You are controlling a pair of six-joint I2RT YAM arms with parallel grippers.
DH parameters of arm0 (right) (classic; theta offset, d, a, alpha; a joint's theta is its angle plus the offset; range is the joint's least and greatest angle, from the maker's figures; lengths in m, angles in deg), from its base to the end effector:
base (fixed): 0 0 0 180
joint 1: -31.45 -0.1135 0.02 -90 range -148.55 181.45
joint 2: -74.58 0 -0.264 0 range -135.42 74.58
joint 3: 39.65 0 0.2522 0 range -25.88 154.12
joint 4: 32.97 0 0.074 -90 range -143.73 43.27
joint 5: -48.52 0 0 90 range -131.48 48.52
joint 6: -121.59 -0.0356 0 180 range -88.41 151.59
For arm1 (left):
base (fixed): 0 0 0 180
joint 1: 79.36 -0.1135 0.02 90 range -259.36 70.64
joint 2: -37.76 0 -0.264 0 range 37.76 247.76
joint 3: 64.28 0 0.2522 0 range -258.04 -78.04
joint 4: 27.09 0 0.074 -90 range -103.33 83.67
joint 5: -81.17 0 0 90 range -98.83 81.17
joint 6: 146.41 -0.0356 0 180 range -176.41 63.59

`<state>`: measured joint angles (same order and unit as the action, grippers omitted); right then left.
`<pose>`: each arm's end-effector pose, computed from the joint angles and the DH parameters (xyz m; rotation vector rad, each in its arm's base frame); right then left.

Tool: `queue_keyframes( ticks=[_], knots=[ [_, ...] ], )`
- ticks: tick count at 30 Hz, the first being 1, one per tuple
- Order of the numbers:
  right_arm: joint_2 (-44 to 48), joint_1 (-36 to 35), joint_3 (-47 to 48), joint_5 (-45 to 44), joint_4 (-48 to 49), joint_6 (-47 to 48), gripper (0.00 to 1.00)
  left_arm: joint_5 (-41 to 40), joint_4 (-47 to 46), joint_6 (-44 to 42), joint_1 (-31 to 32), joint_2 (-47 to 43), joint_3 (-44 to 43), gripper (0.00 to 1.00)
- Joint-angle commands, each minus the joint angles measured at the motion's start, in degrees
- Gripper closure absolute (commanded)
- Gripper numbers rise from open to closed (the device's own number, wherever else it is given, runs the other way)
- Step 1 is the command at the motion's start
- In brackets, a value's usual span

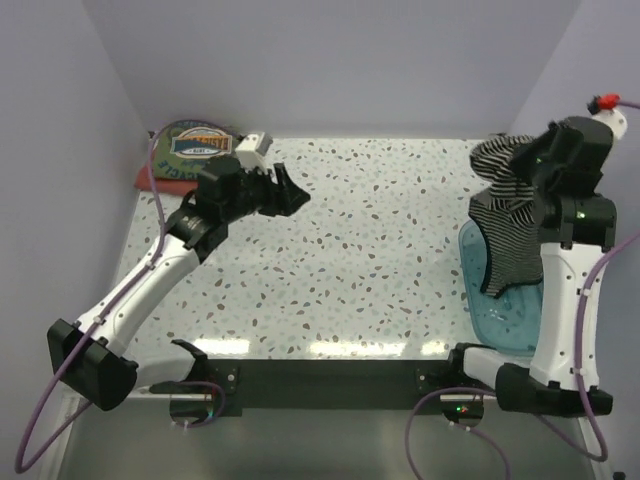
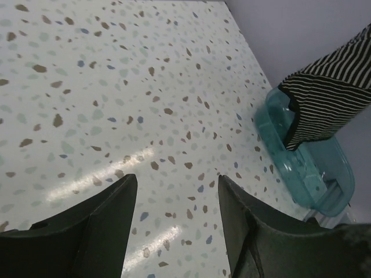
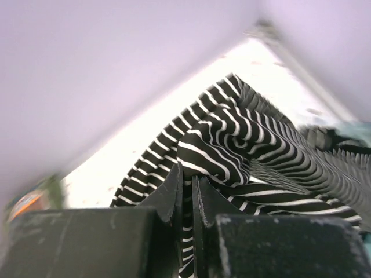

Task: Fold and stack the tank tops
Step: Grab the tank top from the pile, then move the tank top to the center of the board, then flatten the tank top out

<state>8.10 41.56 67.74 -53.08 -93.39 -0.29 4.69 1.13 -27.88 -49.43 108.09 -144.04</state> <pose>0.2034 -0.0435 0.4844 0.8079 1.7247 0.0640 0.2409 -0.1483 0.3684 0.1931 1.9872 -0.9014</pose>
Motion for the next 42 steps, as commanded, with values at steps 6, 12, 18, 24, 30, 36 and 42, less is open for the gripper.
queue_keyframes(
  ticks=[6,12,18,24,30,36,42],
  knots=[
    [-18.05,-41.36,25.72,-15.11,-1.42,6.19,1.0,-2.26,0.57,3.28,-9.89,-4.93,-0.54,0.37],
    [-28.81,-52.82,14.92,-16.1,1.61,3.41,0.94,-6.56,1.98,4.86,-14.99,-5.55,2.62,0.33],
    [-19.93,-52.74,-16.58,-12.93,14.3,-1.78,0.32,-4.49,-2.32,4.86,-15.26,-7.49,12.63,0.26],
    [-12.89,-52.65,-30.76,-11.96,16.07,-7.31,0.17,3.95,-9.79,7.85,-14.73,-4.5,25.99,0.3],
    [-14.11,-48.88,-34.21,-11.96,20.28,-6.45,0.28,3.98,-17.97,12.15,-6.3,1.3,32.86,0.35],
    [-16.67,-44.04,-34.03,-6.87,22.92,-4.6,0.31,1.09,-19.21,15.85,-1.37,3.77,35.15,0.36],
    [-16.14,-43.33,-35.0,-5.81,24.33,-5.12,0.32,-1.3,-20.08,20.85,0.65,5.26,36.38,0.34]
  ],
)
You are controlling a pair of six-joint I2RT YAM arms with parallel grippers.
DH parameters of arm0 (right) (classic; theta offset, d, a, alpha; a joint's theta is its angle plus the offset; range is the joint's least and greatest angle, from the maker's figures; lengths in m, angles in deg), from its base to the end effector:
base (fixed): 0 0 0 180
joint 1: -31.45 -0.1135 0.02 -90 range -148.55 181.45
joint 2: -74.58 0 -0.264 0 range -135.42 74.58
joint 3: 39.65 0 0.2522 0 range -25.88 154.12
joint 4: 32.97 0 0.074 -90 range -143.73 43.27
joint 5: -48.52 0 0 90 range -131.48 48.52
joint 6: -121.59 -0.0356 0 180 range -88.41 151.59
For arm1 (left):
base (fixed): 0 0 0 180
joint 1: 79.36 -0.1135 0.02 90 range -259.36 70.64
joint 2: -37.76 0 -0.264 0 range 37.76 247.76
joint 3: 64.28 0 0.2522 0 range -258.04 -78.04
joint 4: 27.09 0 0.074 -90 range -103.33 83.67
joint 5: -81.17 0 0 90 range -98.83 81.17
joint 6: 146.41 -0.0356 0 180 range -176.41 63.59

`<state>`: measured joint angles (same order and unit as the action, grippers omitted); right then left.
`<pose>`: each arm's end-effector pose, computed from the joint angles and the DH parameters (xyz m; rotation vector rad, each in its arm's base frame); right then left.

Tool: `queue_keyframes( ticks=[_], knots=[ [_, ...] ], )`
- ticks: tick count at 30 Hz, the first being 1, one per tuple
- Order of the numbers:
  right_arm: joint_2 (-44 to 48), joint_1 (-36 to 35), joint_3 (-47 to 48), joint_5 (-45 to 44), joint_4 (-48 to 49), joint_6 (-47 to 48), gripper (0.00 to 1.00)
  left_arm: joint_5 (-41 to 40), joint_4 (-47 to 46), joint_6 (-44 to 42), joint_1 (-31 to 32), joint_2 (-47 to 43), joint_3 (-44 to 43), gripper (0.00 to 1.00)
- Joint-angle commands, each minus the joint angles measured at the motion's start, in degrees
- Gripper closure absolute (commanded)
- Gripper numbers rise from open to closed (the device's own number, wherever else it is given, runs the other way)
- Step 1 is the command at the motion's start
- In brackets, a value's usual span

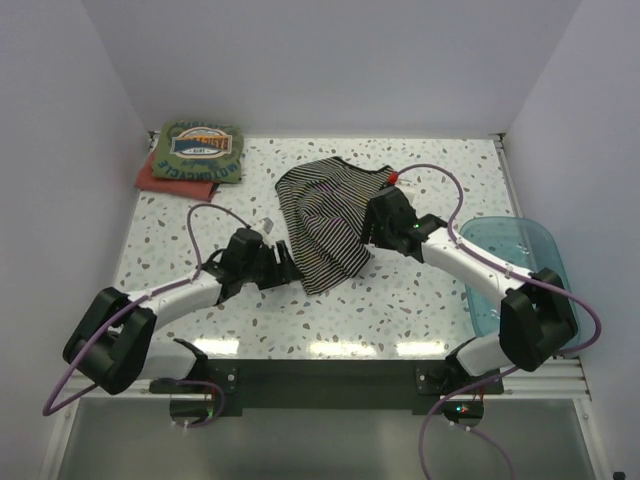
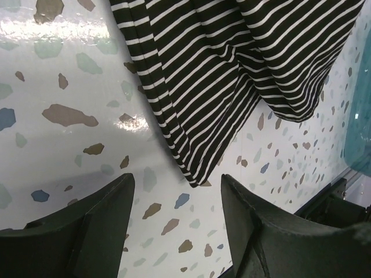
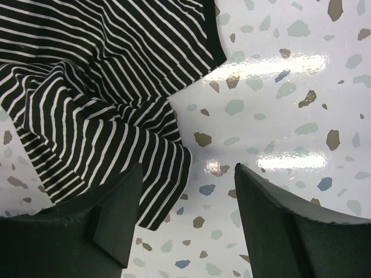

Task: Fold and stack the tank tops
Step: Flatten the tank top out

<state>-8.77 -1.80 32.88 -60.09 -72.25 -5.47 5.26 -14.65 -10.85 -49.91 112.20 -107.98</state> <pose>0.2623 0.1584 0.2457 0.2213 2.3821 0.1792 0.2092 -0.1280 0.1646 -0.2167 2.4812 -0.8994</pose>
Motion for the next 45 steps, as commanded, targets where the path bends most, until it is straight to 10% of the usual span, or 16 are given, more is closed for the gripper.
queue_keyframes(
  ticks=[1,14,21,28,45],
  knots=[
    [0.56,-0.05,-0.23,1.3,3.28,0.06,0.33,-2.48,-4.3,4.36,2.44,1.76,-0.38,0.34],
    [0.21,0.47,-4.0,2.08,5.12,-1.87,0.34,-9.43,-6.76,11.92,8.69,12.21,-3.73,0.46],
    [-4.8,1.44,-3.48,4.37,7.67,-2.58,0.36,-7.58,-4.66,8.15,2.31,9.87,-2.94,1.0],
    [-6.82,1.7,-4.8,6.83,11.1,-3.46,0.36,-9.6,9.04,-0.82,-14.4,-4.99,-1.88,1.0],
    [-14.21,-1.2,-4.62,4.38,13.3,-7.5,0.45,-8.82,16.09,-6.71,-25.05,-10.27,-7.33,1.0]
  ],
)
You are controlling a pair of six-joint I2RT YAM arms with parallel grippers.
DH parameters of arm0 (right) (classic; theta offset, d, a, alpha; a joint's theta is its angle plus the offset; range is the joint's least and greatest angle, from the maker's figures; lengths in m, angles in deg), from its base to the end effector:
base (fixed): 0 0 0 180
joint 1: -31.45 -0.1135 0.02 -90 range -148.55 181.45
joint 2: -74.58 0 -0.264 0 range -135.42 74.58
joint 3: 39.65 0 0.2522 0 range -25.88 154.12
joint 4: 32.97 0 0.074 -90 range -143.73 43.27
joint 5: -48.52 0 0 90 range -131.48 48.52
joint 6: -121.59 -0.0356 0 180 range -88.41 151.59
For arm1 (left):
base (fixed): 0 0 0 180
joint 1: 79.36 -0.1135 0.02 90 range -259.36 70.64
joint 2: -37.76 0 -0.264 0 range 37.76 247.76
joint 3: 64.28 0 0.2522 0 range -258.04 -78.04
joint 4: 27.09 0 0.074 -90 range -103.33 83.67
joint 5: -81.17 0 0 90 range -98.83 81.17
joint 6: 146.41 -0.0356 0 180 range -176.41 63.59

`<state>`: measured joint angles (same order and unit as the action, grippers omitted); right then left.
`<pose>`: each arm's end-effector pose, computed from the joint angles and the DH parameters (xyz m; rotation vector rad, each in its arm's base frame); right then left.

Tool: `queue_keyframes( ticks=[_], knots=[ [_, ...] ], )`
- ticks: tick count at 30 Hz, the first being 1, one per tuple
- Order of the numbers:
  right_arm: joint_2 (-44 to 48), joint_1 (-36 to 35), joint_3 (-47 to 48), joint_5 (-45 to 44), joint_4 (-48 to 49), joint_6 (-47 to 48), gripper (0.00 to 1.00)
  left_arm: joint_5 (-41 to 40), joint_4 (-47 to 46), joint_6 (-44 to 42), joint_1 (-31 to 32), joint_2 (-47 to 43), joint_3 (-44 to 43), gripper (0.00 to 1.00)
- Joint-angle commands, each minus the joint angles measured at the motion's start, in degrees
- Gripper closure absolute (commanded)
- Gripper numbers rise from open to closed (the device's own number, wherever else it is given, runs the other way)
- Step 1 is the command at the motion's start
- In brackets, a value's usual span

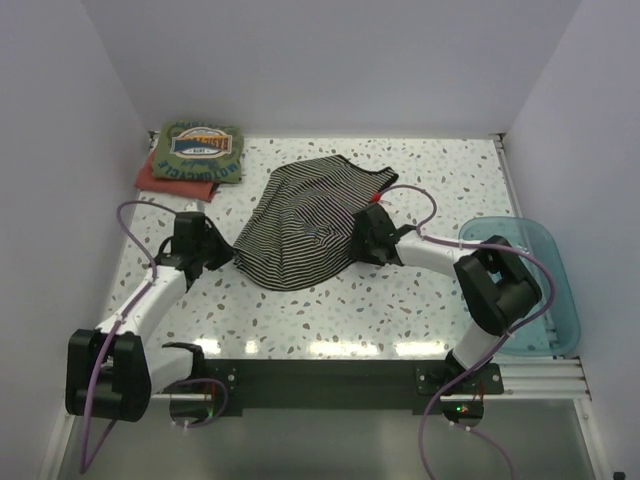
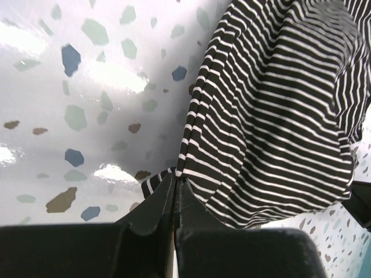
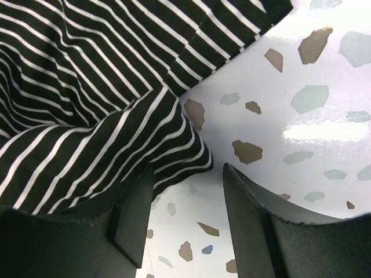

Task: Fold and stack the tank tops
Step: Flatten the tank top out

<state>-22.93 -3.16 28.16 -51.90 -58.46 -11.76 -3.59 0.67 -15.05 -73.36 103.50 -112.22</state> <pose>0.2800 0.1854 0.1608 0.2659 2.5272 0.3208 0.2267 -0.0271 0.1989 -0.6918 2.3194 -0.4984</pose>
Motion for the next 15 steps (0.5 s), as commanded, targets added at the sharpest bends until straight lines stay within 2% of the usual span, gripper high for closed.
queue_keyframes(
  ticks=[1,6,8,10,14,15],
  knots=[
    [0.3,0.07,-0.16,-4.78,-0.32,-0.77,0.45,0.47,0.77,-2.86,-2.3,-1.57,-3.27,1.0],
    [0.92,0.07,0.1,-5.59,1.43,2.21,0.45,1.71,1.29,-3.83,-4.33,-1.57,-4.32,1.0],
    [1.88,0.07,-1.39,-1.29,6.85,4.76,0.44,2.49,1.21,-4.36,-4.77,-1.4,-4.67,1.0],
    [1.1,0.07,-0.78,1.61,7.77,6.6,0.45,2.85,1.03,-4.36,-4.86,-1.05,-4.76,1.0],
    [-1.71,0.07,0.19,4.0,10.31,7.67,0.49,3.73,0.15,-3.92,-4.95,-0.96,-4.32,1.0],
    [-2.15,0.16,0.1,4.17,10.49,7.76,0.55,3.73,0.15,-3.84,-4.95,-0.96,-4.41,1.0]
  ],
)
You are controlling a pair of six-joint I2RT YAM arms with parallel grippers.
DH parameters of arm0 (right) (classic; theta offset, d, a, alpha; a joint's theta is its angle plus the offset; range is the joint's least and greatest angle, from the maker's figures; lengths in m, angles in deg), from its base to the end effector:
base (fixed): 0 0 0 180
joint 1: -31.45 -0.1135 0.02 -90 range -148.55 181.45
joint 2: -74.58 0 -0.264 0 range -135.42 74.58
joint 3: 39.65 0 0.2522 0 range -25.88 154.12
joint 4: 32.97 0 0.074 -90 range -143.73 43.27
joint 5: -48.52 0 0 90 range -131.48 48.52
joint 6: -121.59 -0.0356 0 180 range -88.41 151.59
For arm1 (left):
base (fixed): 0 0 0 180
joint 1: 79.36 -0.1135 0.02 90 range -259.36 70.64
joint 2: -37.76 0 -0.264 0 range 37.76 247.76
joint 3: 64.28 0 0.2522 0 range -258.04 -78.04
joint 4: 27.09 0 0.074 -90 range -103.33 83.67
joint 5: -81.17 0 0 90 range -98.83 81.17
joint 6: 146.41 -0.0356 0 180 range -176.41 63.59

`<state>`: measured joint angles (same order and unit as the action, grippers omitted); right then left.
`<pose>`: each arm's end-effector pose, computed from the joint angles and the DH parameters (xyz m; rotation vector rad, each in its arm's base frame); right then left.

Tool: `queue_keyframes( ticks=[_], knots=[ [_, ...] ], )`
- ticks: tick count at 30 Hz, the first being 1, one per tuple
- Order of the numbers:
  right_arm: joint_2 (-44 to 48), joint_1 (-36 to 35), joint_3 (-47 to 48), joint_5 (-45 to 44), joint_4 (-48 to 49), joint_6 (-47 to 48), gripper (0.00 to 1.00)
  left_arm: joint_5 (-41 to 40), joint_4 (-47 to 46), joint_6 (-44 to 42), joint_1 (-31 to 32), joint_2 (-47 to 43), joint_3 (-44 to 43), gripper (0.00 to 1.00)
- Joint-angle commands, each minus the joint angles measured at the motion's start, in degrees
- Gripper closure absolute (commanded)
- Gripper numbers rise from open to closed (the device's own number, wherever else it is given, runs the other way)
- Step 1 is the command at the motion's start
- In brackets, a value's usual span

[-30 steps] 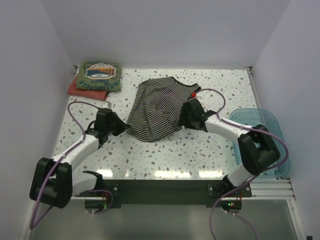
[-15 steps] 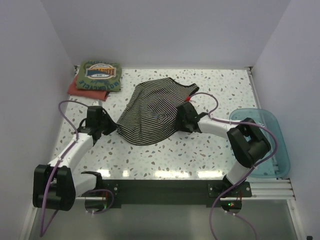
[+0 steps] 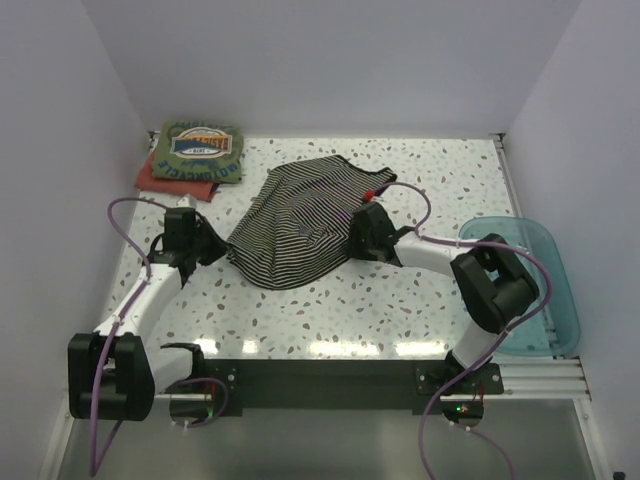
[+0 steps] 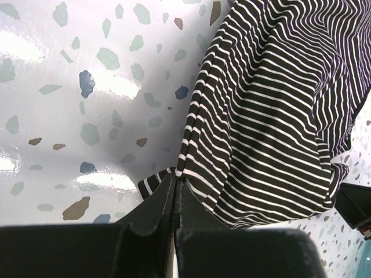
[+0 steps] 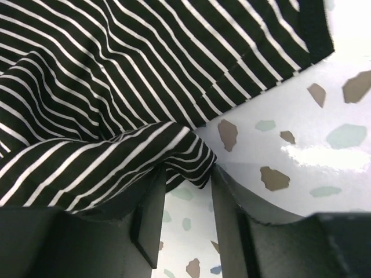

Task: Fold and stack the tank tops
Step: Flatten the tank top out

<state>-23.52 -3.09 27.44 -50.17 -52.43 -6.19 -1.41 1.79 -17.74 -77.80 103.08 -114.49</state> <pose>0.2855 0.1900 0.1607 0.1374 2.4704 0.3727 0.2317 -0.0109 0.2117 -0.6965 2.2811 -0.4933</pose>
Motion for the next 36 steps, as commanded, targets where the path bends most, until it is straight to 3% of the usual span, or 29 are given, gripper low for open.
queue_keyframes(
  ticks=[1,2,3,4,6,13,20,27,33,36],
  knots=[
    [-1.82,0.09,0.91,2.53,4.72,2.27,0.61,1.72,-1.22,-1.15,-0.51,-0.54,-2.22,1.0],
    [-2.17,0.18,1.43,3.14,4.9,2.36,0.66,2.16,-1.58,-0.97,-0.6,-0.54,-2.49,1.0],
    [-2.44,0.27,1.96,3.59,4.73,2.45,0.83,2.33,-1.84,-0.88,-0.6,-0.54,-2.75,1.0],
    [-2.18,0.18,2.57,3.68,4.03,2.8,0.92,2.6,-2.02,-0.88,-0.6,-0.54,-3.27,1.0],
    [-0.43,0.35,6.08,0.54,-2.8,3.58,1.0,3.73,-2.28,-0.88,-0.6,-0.54,-5.21,1.0],
    [19.23,6.95,22.84,-2.47,-26.97,5.78,1.0,6.38,-1.32,0.26,-0.6,-2.12,-16.19,1.0],
    [26.11,7.04,38.06,-3.44,-35.78,8.33,1.0,12.87,-2.01,5.26,-0.51,-3.44,-28.57,1.0],
    [31.91,7.04,51.52,-6.34,-41.77,10.27,1.0,13.76,1.06,7.9,-0.51,-7.57,-39.75,1.0],
    [28.95,6.95,55.49,-8.27,-41.68,11.93,1.0,14.55,-1.57,11.33,-0.51,-2.58,-44.67,1.0],
    [22.27,8.7,57.68,-5.75,-39.31,12.9,1.0,15.77,-6.48,13.26,-0.51,3.9,-46.34,1.0]
  ],
)
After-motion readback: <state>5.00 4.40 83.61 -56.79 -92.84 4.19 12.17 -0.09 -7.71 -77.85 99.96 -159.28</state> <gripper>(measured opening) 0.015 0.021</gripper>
